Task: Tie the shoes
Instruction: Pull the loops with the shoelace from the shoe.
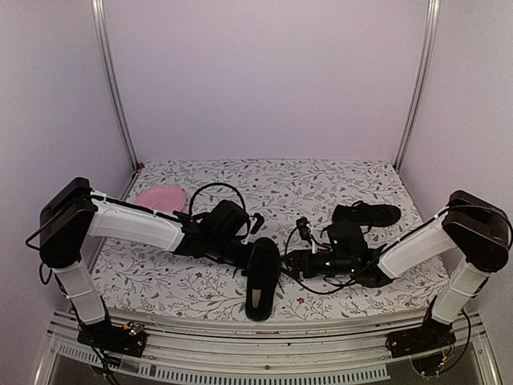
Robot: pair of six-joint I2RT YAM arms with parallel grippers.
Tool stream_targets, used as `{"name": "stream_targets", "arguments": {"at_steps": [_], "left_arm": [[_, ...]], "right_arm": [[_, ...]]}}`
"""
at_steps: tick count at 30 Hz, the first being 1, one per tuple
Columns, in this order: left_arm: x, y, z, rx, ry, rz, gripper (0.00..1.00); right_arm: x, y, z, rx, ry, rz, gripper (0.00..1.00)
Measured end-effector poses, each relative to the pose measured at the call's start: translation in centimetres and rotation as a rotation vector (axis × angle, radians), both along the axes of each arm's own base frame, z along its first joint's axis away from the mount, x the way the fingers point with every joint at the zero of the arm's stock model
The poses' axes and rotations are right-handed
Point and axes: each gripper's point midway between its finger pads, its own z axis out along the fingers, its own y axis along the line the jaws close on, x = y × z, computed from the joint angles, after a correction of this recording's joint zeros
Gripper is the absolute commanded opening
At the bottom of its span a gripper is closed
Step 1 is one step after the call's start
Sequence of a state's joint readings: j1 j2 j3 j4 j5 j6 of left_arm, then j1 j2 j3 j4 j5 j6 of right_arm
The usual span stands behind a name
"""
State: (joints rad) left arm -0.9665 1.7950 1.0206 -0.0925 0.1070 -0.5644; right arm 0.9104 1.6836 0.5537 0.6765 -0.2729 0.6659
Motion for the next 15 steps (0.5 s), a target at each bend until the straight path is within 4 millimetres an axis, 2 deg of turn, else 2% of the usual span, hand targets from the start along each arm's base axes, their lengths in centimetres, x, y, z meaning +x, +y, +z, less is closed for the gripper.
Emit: {"name": "stream_targets", "arguments": {"at_steps": [6, 15], "left_arm": [[-0.1, 0.7, 0.3, -0.074, 0.038, 0.030, 0.00], [-0.4, 1.1, 0.1, -0.125, 0.082, 0.047, 0.00]], "right_arm": [[0.2, 1.3, 0.1, 0.022, 0.017, 0.020, 0.44], [1.4, 3.5, 0.7, 0.051, 0.046, 0.030, 0.27]]}}
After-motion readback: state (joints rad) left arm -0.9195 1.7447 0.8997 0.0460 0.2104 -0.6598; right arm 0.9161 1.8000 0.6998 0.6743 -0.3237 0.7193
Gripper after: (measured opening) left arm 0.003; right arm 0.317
